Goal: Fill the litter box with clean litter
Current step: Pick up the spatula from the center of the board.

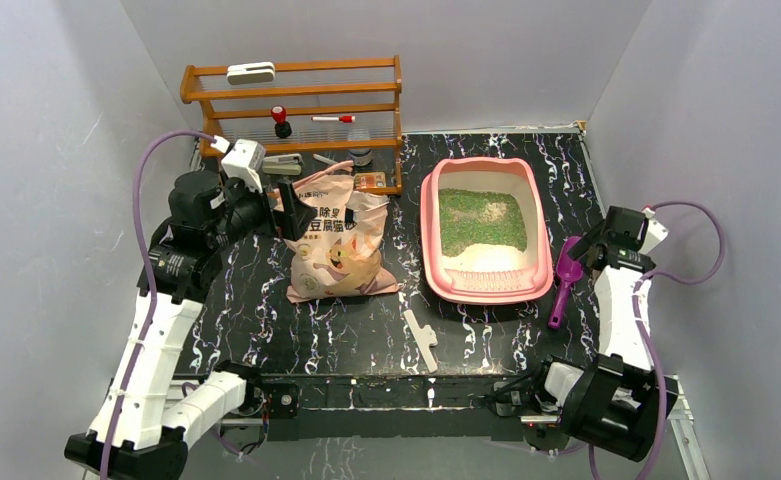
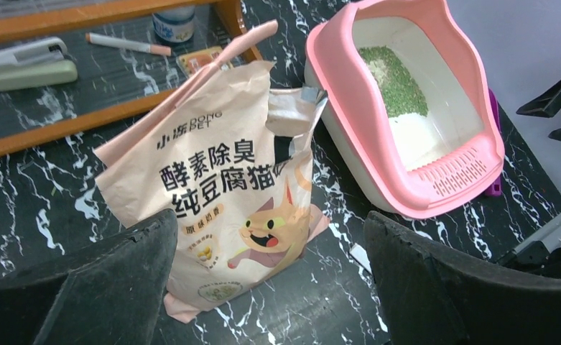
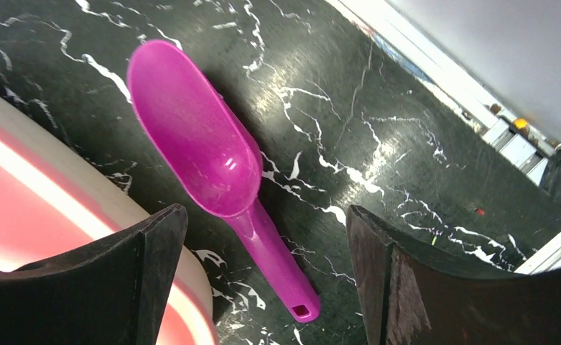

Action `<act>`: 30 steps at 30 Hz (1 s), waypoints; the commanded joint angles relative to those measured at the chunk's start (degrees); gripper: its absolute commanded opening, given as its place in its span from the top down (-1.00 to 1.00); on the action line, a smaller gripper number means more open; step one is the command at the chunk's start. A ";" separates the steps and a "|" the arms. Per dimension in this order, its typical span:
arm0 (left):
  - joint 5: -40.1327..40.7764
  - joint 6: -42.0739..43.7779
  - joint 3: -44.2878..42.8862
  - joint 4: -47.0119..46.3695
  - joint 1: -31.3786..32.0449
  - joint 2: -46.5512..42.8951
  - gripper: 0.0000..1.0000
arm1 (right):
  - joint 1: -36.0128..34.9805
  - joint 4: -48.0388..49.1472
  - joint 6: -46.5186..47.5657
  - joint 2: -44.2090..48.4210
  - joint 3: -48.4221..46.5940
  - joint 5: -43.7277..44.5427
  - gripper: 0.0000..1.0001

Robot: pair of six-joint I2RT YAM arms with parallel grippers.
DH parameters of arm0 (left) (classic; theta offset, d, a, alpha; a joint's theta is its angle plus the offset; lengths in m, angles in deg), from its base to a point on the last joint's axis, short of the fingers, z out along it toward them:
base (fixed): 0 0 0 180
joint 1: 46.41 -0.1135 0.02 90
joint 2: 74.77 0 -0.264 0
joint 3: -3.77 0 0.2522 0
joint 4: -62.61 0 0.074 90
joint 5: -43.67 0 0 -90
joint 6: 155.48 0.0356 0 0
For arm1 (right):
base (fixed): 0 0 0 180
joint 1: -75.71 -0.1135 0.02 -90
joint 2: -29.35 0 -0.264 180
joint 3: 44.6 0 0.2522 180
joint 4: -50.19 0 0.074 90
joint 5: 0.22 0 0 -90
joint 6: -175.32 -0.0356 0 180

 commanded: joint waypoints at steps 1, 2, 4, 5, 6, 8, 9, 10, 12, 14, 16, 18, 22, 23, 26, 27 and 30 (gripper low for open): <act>-0.38 -1.63 -2.27 3.53 -0.31 0.05 -0.97 | 0.29 7.78 -3.05 2.60 4.21 2.41 -0.74; 0.87 -1.35 -2.09 3.88 -0.31 -0.06 -0.97 | 0.27 8.44 -3.55 2.76 5.28 2.07 -0.71; 2.30 -0.84 -2.24 4.42 -0.31 0.07 -0.97 | 0.37 9.98 -4.55 2.54 6.52 2.49 -0.66; 2.41 -0.64 -2.63 4.67 -0.31 0.28 -0.97 | 0.44 10.60 -5.05 2.06 6.86 2.65 -0.65; 2.49 -0.55 -3.05 4.80 -0.31 0.53 -0.97 | 0.46 10.94 -5.59 1.22 6.80 2.61 -0.64; 2.27 -0.72 -4.03 5.09 -0.31 1.06 -0.97 | 0.46 12.09 -6.98 -0.20 6.67 1.88 -0.63; 2.21 -0.72 -4.29 5.07 -0.31 1.20 -0.97 | 0.47 12.83 -7.66 -1.01 6.81 1.29 -0.62; 2.29 -0.74 -4.50 5.05 -0.37 1.35 -0.97 | 0.51 13.89 -8.15 -1.96 7.12 0.60 -0.59; 2.32 -0.78 -4.71 5.12 -0.31 1.62 -0.97 | 0.54 15.40 -9.21 -3.71 7.23 0.01 -0.55; 2.25 -0.80 -4.63 5.19 -0.31 1.63 -0.97 | 0.48 15.78 -10.81 -4.90 7.07 -0.43 -0.54; 2.25 -0.75 -4.43 5.35 -0.33 1.52 -0.97 | 0.50 17.09 -11.68 -4.99 8.02 -0.89 -0.54; 2.38 -0.80 -4.14 5.36 -0.32 1.35 -0.97 | 0.51 19.17 -13.95 -4.94 10.13 0.34 -0.48; 2.29 -0.72 -3.70 5.36 -0.31 1.39 -0.97 | 0.51 22.13 -14.56 -5.34 13.32 3.15 -0.36; 2.19 -0.78 -3.67 5.27 -0.31 1.45 -0.97 | 0.51 23.48 -14.79 -5.71 14.04 2.95 -0.33; 1.95 -0.96 -3.46 5.23 -0.31 1.73 -0.97 | 0.46 25.05 -15.02 -6.97 13.94 2.29 -0.32; 1.91 -0.97 -3.43 5.24 -0.31 1.76 -0.97 | 0.49 25.57 -15.00 -7.18 14.08 2.48 -0.31; 1.77 -1.53 -3.15 4.98 -0.31 1.76 -0.97 | 0.47 27.19 -15.08 -7.66 14.57 3.52 -0.22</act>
